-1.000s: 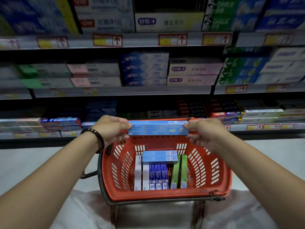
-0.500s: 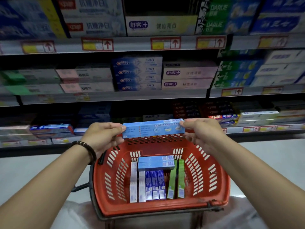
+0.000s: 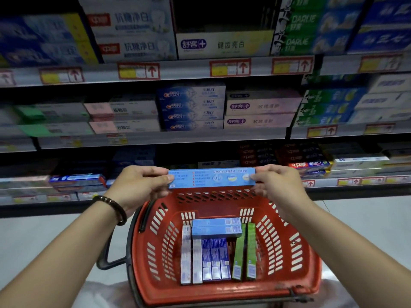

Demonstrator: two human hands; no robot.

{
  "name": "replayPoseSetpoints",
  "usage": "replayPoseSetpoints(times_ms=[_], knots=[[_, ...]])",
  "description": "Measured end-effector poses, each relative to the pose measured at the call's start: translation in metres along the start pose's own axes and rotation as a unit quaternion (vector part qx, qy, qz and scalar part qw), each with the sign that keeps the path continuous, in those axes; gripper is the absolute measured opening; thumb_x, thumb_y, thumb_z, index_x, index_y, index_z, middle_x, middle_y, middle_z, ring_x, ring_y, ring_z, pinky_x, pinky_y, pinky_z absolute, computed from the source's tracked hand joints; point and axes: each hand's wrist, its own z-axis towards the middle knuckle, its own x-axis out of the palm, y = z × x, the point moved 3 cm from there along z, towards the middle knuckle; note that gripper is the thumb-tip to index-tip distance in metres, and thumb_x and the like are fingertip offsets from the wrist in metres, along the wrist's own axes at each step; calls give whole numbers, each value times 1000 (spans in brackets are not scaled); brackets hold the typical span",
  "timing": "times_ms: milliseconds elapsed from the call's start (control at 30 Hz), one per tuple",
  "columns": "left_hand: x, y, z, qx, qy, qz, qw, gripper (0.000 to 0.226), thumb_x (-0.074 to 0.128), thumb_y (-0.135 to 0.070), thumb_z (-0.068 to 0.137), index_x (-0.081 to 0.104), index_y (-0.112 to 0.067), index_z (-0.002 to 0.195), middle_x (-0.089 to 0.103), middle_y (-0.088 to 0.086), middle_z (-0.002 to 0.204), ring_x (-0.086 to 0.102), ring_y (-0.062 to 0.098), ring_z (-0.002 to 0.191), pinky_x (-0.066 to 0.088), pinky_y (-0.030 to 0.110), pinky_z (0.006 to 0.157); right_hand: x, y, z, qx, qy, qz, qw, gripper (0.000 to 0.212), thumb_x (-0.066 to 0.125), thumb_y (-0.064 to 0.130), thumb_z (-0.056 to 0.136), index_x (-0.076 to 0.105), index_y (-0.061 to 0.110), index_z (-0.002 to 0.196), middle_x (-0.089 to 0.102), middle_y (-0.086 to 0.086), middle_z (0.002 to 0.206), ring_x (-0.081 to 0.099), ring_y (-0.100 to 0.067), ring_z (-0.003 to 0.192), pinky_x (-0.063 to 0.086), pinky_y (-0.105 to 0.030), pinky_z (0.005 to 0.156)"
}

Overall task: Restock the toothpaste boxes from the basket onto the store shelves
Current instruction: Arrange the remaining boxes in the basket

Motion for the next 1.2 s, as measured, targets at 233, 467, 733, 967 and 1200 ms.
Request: replayPoseSetpoints(times_ms=[233,467,733,967,1200], knots=[[-4,9,-2,-14,28,38,999,25,78,-18,91,72,-3,111,79,18,100,77,27,91,65,33,76,2,-4,-5,-17,11,-25,999,10,73,2,95,77,11,95,81,-10,84,77,-22,75,59,-35,67],[-2,15,-1,-32,10,-29,999,21,74,-10,94,69,8,103,73,26,114,75,37,104,65,38,81,4,-6,-5,11,29,21,999,7,76,5,95,76,9,100,81,-13,94,80,-27,85,66,-35,72],[6,13,-5,-51,11,-23,998,23,70,-12,97,71,9,108,74,20,110,78,32,91,64,36,80,6,-9,0,35,30,38,998,7,75,10,97,74,5,102,80,-17,96,81,-29,81,66,-45,82],[9,3,-11,-25,-26,17,999,21,71,-18,98,68,-2,111,77,22,96,78,37,80,66,33,67,8,-11,3,17,30,13,999,14,76,21,97,74,7,98,80,-19,88,79,-39,86,60,-48,81],[7,3,-10,-25,-14,6,1000,30,67,-31,99,71,-2,106,79,16,95,79,30,83,63,25,60,11,-7,-1,21,42,31,998,27,75,29,99,66,8,86,80,-19,92,76,-32,76,60,-44,74]])
